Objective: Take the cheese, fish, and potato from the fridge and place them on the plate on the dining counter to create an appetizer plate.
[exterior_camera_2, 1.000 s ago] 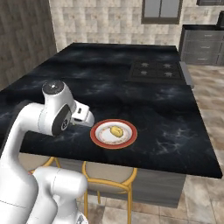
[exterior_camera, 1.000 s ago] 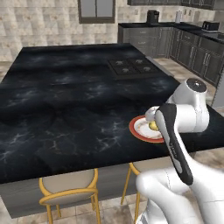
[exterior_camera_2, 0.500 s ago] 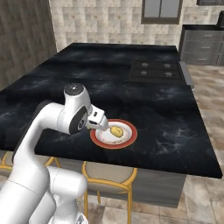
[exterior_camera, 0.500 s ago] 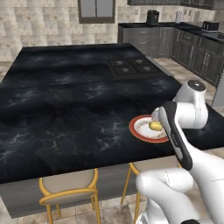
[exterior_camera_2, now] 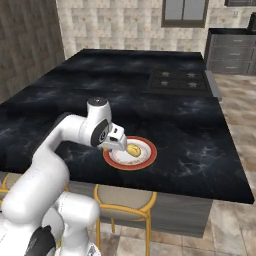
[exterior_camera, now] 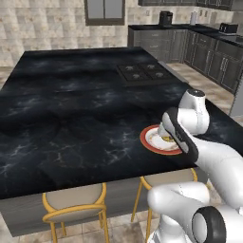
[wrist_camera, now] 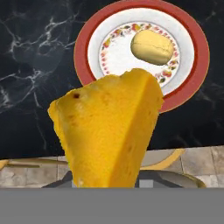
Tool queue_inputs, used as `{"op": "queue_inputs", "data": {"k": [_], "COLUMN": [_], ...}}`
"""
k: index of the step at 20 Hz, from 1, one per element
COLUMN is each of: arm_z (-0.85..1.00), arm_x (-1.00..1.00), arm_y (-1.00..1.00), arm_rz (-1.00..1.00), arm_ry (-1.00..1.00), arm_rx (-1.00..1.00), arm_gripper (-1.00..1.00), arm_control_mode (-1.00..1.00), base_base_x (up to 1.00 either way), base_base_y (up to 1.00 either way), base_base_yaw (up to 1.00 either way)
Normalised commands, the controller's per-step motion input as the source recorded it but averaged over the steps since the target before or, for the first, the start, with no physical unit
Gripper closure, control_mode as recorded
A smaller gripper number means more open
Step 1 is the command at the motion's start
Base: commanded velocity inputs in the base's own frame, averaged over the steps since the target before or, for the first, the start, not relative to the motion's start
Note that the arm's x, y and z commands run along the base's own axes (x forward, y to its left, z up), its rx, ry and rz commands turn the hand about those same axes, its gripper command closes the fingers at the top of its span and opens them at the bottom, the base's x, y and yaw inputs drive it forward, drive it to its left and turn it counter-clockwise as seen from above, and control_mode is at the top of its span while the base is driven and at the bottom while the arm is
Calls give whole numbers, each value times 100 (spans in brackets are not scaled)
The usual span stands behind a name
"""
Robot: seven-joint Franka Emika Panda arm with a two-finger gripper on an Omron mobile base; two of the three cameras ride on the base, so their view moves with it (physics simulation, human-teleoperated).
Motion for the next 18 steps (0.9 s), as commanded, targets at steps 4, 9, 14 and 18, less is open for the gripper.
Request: {"op": "queue_inputs", "data": {"k": [4,9,14,18], "arm_z": [-39,-35,-35,-34], "arm_x": [54,52,41,31], "arm_y": [0,0,-1,-8], "arm_rz": [7,4,2,0], "arm_ry": [13,9,2,0], "arm_rx": [0,0,0,0], "arm_gripper": [100,100,100,100], "arm_control_mode": [-100,-100,-100,-100], "base_base_x": [0,0,0,0], "base_base_y": [0,0,0,0], "base_base_yaw": [0,0,0,0]}}
